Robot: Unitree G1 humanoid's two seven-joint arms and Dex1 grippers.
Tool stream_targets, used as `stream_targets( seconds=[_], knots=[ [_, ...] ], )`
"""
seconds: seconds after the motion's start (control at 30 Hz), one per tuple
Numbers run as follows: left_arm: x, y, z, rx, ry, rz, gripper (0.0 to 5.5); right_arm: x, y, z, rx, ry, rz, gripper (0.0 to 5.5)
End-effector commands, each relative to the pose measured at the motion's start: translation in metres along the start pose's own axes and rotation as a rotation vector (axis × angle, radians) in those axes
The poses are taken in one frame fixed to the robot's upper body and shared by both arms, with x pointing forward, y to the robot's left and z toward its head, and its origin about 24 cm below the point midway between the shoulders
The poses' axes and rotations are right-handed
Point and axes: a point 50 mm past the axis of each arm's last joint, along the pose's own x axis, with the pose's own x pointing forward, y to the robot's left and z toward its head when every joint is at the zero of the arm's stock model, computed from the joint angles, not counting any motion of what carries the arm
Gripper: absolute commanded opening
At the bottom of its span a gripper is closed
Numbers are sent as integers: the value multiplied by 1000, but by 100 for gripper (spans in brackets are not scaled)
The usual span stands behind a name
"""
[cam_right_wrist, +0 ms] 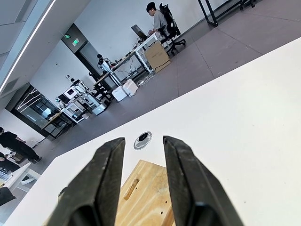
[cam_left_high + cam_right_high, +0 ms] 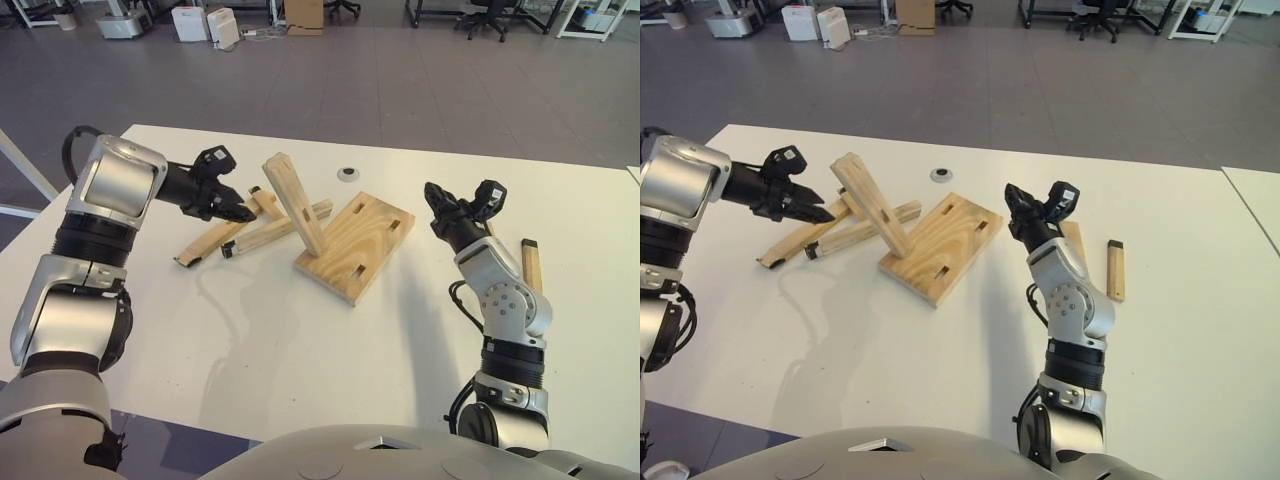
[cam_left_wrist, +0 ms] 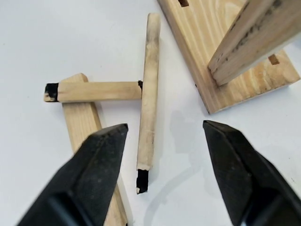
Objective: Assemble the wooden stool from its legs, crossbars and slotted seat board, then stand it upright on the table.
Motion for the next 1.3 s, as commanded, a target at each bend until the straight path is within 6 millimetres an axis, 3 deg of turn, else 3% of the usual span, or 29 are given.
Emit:
stream_targets(
  seconds=[0.03, 0.23, 0.43, 0.73, 0.9, 1.1, 1.23, 1.3],
  knots=[
    [7, 2, -14, 63, 7, 72, 309, 2, 4, 3, 1, 2, 19, 151],
    [38, -1, -39, 191, 49, 76, 309, 6, 9, 0, 9, 8, 34, 151],
    [52, 2, -64, 222, 89, 111, 309, 11, 11, 2, 4, 15, 56, 151],
    [72, 3, -66, 208, 45, 106, 309, 17, 14, -1, -2, 32, 79, 151],
    [82, 1, -69, 195, 40, 72, 227, 14, 13, -5, 7, 38, 71, 151],
    [79, 11, -67, 133, -34, 173, 107, 13, 10, -5, 25, 19, 49, 151],
    [72, 14, -65, 78, -134, 258, 103, 17, 12, 2, 23, 3, 57, 151],
    [60, 15, -60, 74, -224, 314, 103, 17, 12, 4, 19, 2, 59, 151]
  ],
)
